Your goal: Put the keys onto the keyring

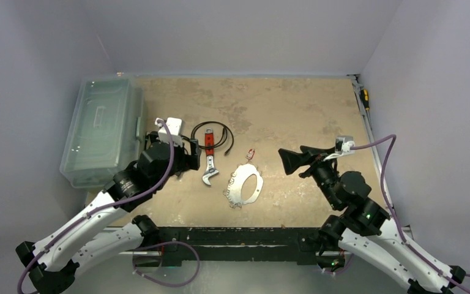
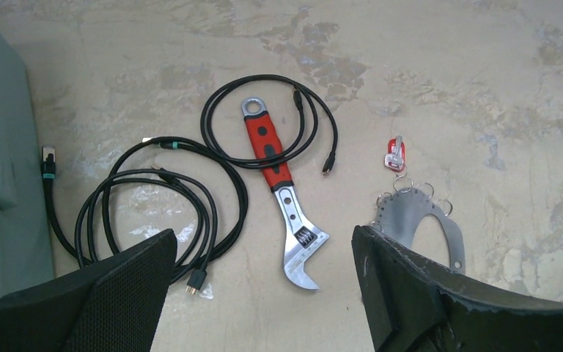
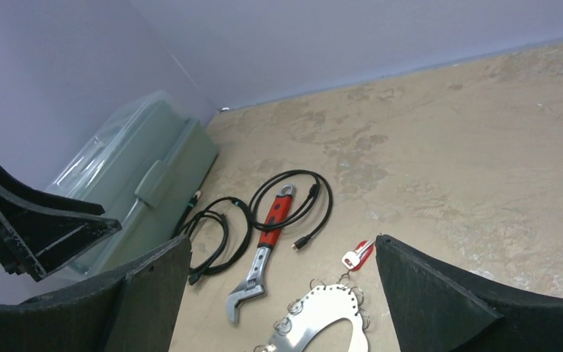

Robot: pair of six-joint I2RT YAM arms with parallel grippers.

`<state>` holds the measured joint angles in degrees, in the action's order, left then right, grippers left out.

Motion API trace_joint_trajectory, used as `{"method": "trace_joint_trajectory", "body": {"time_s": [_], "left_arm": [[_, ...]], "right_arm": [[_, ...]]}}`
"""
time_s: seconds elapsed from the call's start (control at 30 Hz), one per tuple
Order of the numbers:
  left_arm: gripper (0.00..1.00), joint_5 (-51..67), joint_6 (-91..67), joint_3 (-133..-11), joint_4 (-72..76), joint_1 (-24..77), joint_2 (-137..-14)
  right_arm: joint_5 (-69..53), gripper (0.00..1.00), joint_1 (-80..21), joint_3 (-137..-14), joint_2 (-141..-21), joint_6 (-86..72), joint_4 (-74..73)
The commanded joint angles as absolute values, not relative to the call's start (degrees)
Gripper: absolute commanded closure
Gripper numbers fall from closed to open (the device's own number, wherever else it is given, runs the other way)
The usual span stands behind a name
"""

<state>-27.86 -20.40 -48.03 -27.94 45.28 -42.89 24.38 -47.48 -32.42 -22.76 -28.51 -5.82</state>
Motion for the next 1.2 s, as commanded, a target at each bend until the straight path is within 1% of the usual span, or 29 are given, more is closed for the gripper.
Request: {"method": "trace_joint_trajectory", "body": {"time_s": [0.0, 0.17, 0.4, 1.0, 1.07, 1.17], "left_arm": [[0.12, -28.73, -20.51, -50.39, -28.43, 44.91, -42.50], [0.12, -28.87, -20.57, -50.02, -28.17, 44.83, -41.76], [0.12, -29.35, -20.48, -50.31, -28.58, 44.85, -41.86], [0.14, -27.94, -20.19, -50.27, -28.70, 44.82, -40.61], [0.15, -27.95, -20.22, -50.20, -28.82, 44.87, -40.40], [0.15, -27.86, -20.22, -50.19, -28.80, 44.89, -40.18]], "right_arm": [[22.26, 0.01, -47.44, -32.62, -20.39, -30.50, -9.51], [21.51, 0.01, -47.46, -32.25, -18.67, -31.33, -10.31], [18.83, 0.01, -47.45, -31.58, -19.19, -33.46, -10.15], [18.28, 0.01, -47.46, -33.30, -23.98, -34.82, -10.60], [16.53, 0.01, -47.44, -32.98, -24.11, -33.74, -9.25], [16.95, 0.01, -47.42, -33.04, -25.15, -33.57, -8.60]]}}
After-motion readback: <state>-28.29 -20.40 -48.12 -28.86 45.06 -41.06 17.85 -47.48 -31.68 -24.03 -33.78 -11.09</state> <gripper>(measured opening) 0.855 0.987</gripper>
